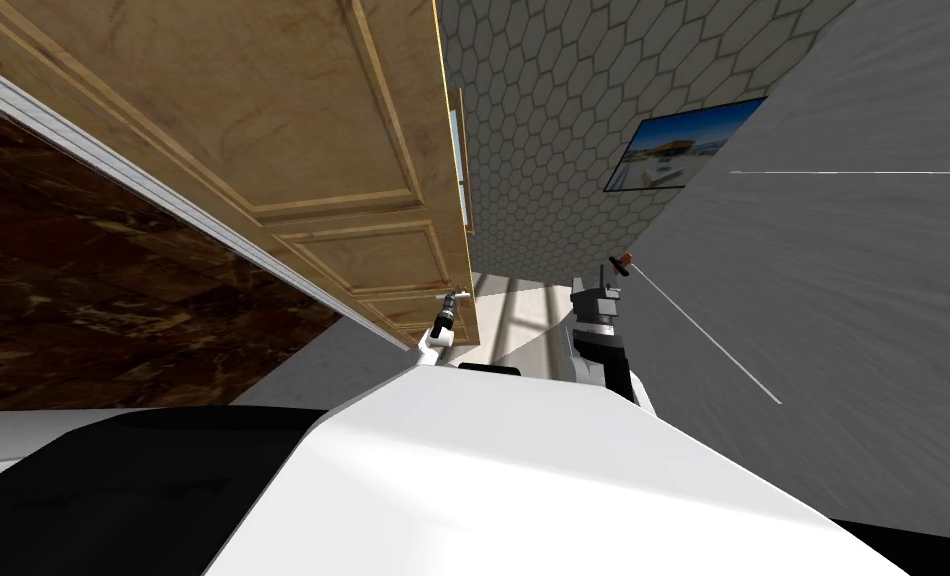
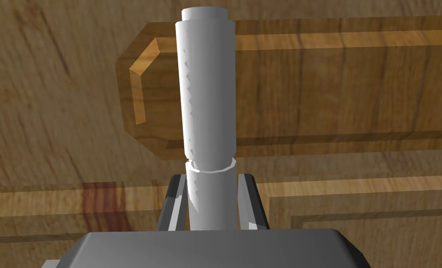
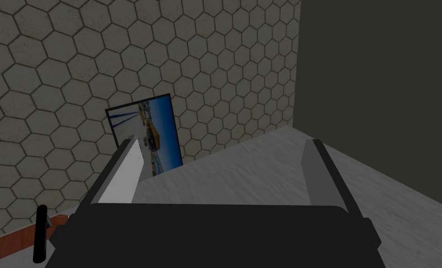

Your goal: Push the door open

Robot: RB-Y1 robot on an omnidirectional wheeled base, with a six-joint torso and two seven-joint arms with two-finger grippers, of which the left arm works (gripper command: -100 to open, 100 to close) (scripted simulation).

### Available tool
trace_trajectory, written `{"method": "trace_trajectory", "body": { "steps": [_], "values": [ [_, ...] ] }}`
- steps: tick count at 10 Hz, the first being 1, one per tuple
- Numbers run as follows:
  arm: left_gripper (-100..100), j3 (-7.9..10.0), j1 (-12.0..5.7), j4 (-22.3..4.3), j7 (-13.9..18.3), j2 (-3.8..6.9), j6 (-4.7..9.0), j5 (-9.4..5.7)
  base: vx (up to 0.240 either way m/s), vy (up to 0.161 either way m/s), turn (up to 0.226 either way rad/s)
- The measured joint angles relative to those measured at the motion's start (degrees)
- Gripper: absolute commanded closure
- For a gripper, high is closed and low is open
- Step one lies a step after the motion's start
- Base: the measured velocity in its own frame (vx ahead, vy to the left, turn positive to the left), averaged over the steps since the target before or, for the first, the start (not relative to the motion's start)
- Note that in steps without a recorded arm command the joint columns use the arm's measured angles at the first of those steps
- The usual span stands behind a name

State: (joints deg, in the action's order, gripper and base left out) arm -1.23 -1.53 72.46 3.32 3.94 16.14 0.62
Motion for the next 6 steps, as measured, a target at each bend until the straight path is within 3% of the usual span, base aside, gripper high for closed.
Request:
{"method": "trace_trajectory", "body": {
  "steps": [4, 6],
  "values": [
    [100, 2.15, 0.1, 0.69, -0.37, 0.08, -0.95, -0.27, 0.099, -0.072, 0.058],
    [100, 3.67, -0.91, -1.12, -0.83, -0.14, 0.04, -0.34, 0.09, -0.068, 0.059]
  ]
}}
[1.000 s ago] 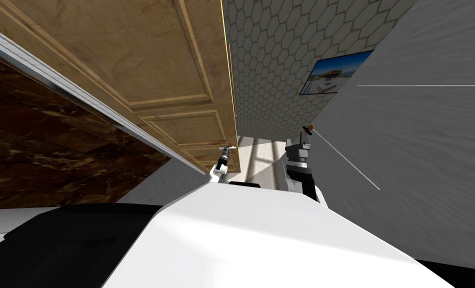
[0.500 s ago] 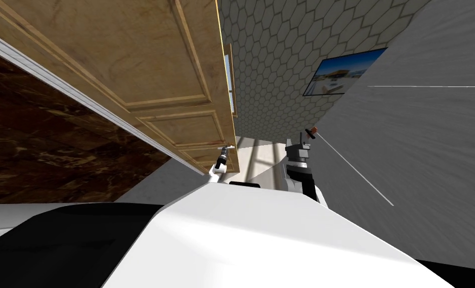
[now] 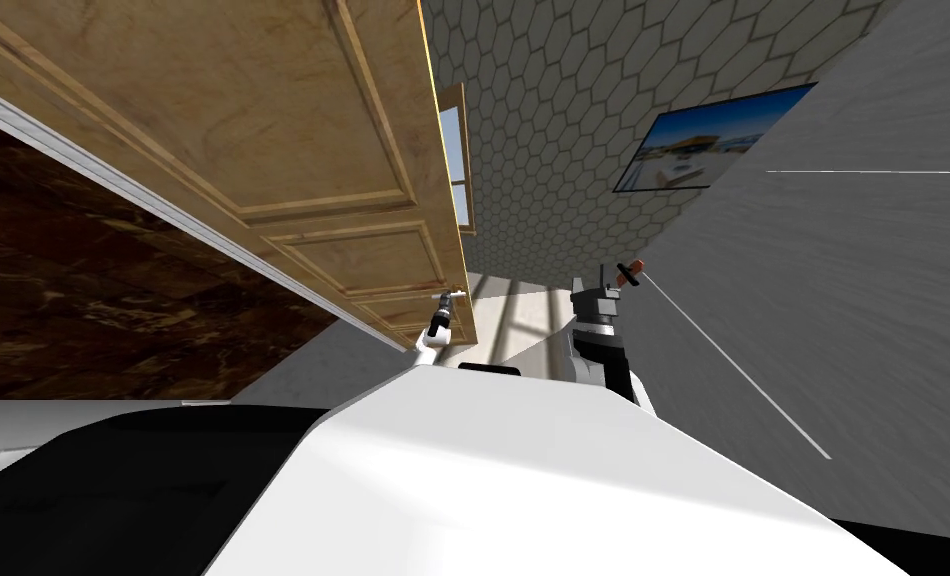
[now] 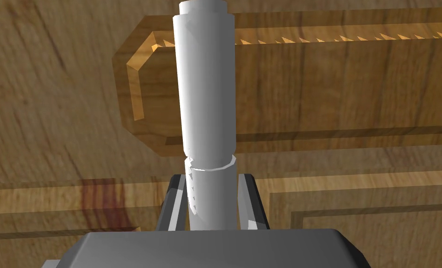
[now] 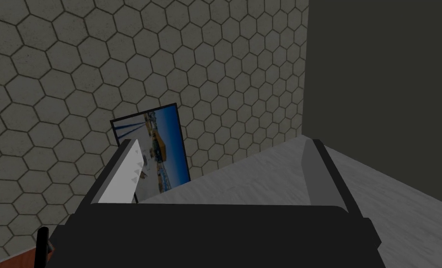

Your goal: Push the door open

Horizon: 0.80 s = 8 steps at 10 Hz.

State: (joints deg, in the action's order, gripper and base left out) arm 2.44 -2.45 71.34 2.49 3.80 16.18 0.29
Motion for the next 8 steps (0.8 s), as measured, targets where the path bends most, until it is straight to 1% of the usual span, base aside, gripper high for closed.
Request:
{"method": "trace_trajectory", "body": {
  "steps": [1, 3, 4, 5, 6, 7, 8],
  "values": [
    [100, 0.52, 0.0, -0.07, -0.18, -0.13, 0.13, -0.03, 0.076, -0.067, 0.078],
    [100, 1.76, -0.35, -0.14, -0.41, -0.24, -0.34, -0.16, 0.084, -0.073, 0.048],
    [100, 2.32, -0.15, -0.02, -0.6, -0.41, -0.31, -0.18, 0.095, -0.086, 0.08],
    [100, 2.74, 0.06, 0.34, -0.6, -0.31, -0.56, -0.28, 0.091, -0.085, 0.096],
    [100, 3.39, -0.25, 0.09, -0.7, -0.4, -0.72, -0.34, 0.087, -0.068, 0.044],
    [100, 4.05, -0.47, -0.33, -0.85, -0.45, -0.5, -0.4, 0.098, -0.054, 0.045],
    [100, 4.76, -0.85, -0.97, -1.14, -0.75, -0.22, -0.39, 0.115, -0.092, 0.082]
  ]
}}
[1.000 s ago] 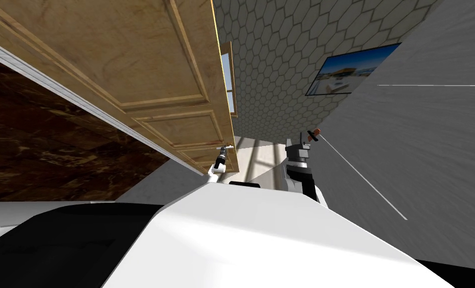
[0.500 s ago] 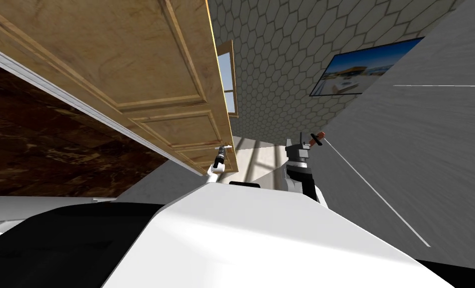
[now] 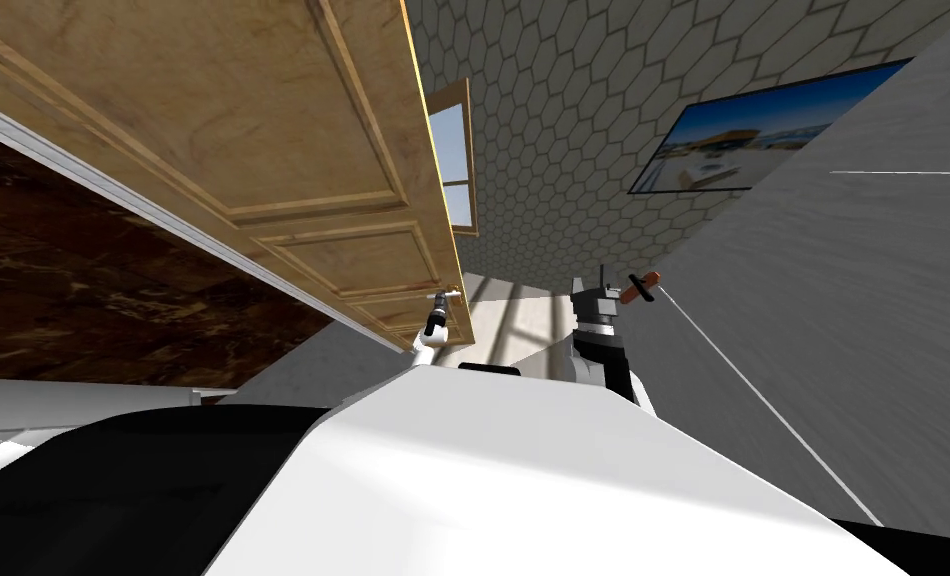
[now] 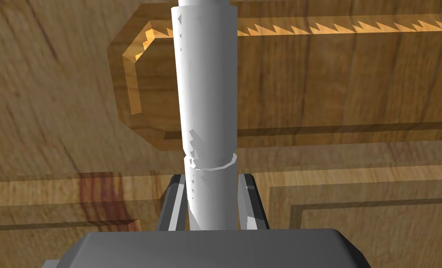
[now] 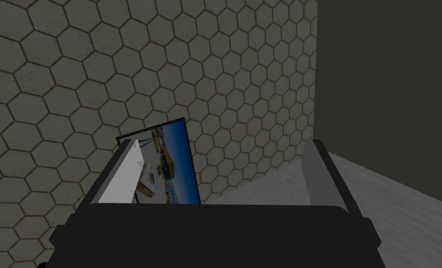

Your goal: Push the door open

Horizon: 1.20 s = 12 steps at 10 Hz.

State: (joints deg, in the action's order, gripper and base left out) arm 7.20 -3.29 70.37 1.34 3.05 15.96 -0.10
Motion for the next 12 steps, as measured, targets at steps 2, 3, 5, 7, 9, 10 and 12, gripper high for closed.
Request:
{"method": "trace_trajectory", "body": {
  "steps": [2, 3, 5, 7, 9, 10, 12],
  "values": [
    [100, 1.49, -0.35, -0.21, -0.21, -0.08, -0.2, -0.21, 0.124, -0.113, 0.098],
    [100, 2.1, 0.14, 0.55, -0.23, -0.14, -0.54, -0.32, 0.143, -0.094, 0.091],
    [100, 3.78, -0.54, -0.95, -0.56, -0.33, 0.04, -0.48, 0.165, -0.113, 0.074],
    [100, 5.54, -1.01, -1.13, -1.03, -0.76, -0.02, -0.58, 0.168, -0.112, 0.093],
    [100, 6.95, -0.94, -0.86, -1.28, -1.02, -0.23, -0.73, 0.119, -0.064, 0.061],
    [100, 7.16, -0.99, -0.77, -1.28, -0.93, -0.22, -0.77, 0.123, -0.025, 0.041],
    [100, 7.91, -0.6, -0.91, -1.36, -0.68, -0.34, -0.9, 0.191, -0.073, 0.059]
  ]
}}
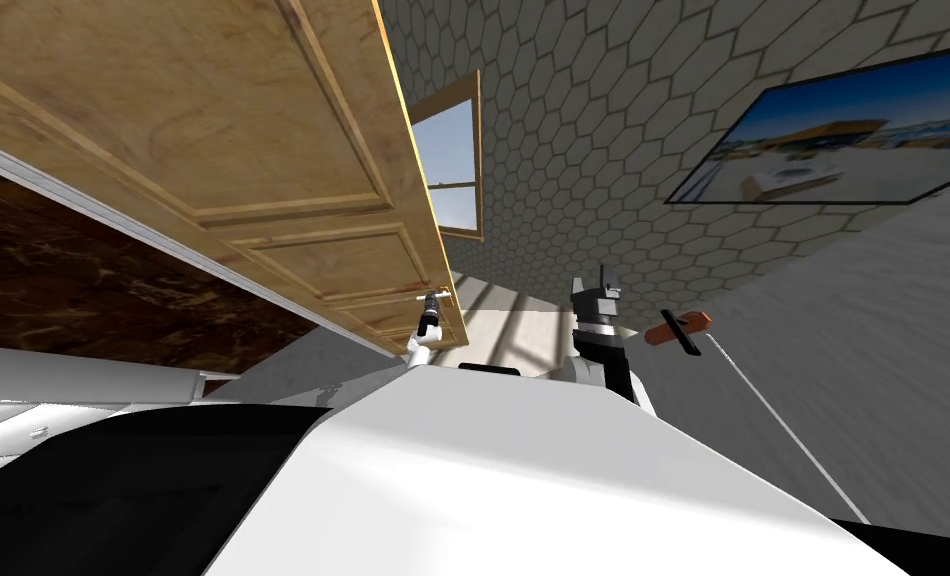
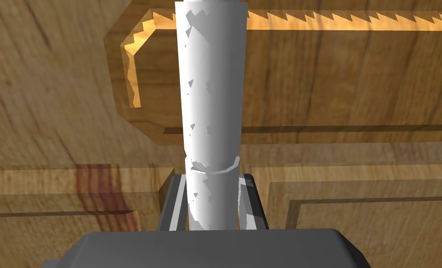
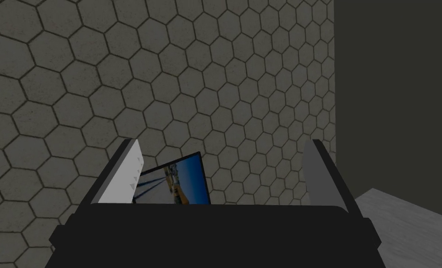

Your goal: Push the door open

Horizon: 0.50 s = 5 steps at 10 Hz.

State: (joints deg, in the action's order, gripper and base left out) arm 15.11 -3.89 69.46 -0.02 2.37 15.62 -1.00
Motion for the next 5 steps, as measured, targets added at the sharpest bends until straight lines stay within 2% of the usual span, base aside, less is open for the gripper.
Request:
{"method": "trace_trajectory", "body": {
  "steps": [5],
  "values": [
    [100, 3.65, -0.16, 0.0, -0.77, 0.32, 0.11, -0.44, 0.209, -0.056, 0.065]
  ]
}}
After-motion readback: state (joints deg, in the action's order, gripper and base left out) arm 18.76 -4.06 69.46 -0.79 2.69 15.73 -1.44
